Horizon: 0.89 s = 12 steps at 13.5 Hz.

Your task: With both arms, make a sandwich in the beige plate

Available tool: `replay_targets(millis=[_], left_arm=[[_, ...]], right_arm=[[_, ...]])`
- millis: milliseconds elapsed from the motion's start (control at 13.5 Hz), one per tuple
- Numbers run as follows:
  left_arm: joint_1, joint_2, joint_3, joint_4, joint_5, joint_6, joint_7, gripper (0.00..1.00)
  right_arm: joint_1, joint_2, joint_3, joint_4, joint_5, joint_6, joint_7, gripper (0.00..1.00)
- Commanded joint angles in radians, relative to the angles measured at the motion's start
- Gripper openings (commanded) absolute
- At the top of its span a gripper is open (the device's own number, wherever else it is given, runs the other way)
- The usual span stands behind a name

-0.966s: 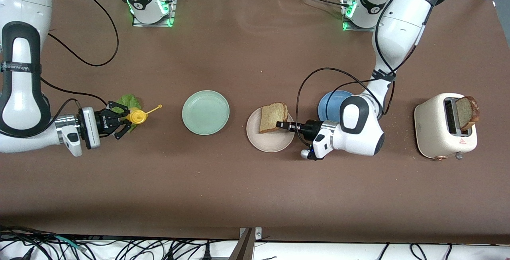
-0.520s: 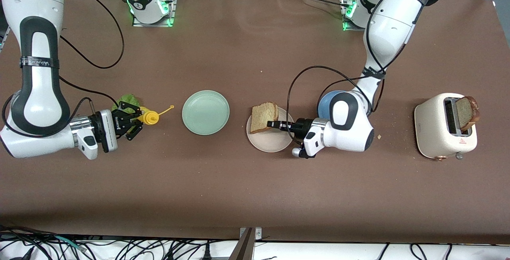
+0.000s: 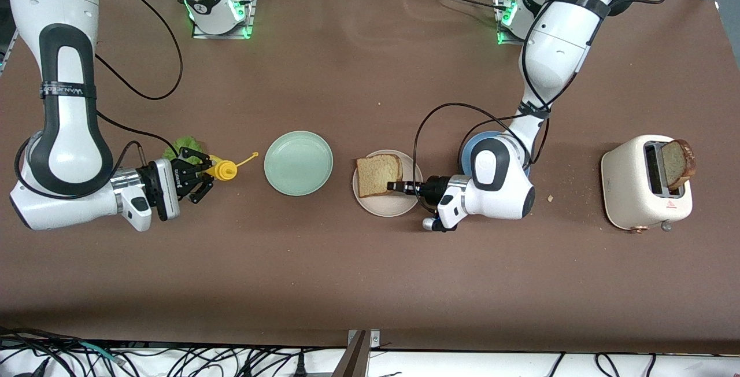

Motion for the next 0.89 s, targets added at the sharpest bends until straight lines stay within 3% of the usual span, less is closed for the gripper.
replay_targets(millis=[0, 74, 594, 817], left_arm=[[0.002, 0.013, 0.011, 0.018, -0.031, 0.001, 0.049, 0.90], [0.002, 0.010, 0.020, 0.015, -0.031, 0.001, 0.049, 0.99], [0.052, -0.031, 0.054, 0.009, 0.023, -0.009, 0.028, 0.99], [0.097, -0.067, 0.055, 0.009, 0.125, -0.011, -0.052, 0.99]], right_arm=[[0.000, 0.000, 0.000, 0.018, -0.019, -0.007, 0.018, 0.00], [0.003, -0.002, 0.000, 0.018, -0.019, -0.006, 0.019, 0.00], [0.072, -0.002, -0.003, 0.020, -0.022, 0.045, 0.088, 0.00], [0.158, -0.007, -0.002, 0.040, -0.104, 0.078, 0.205, 0.00]])
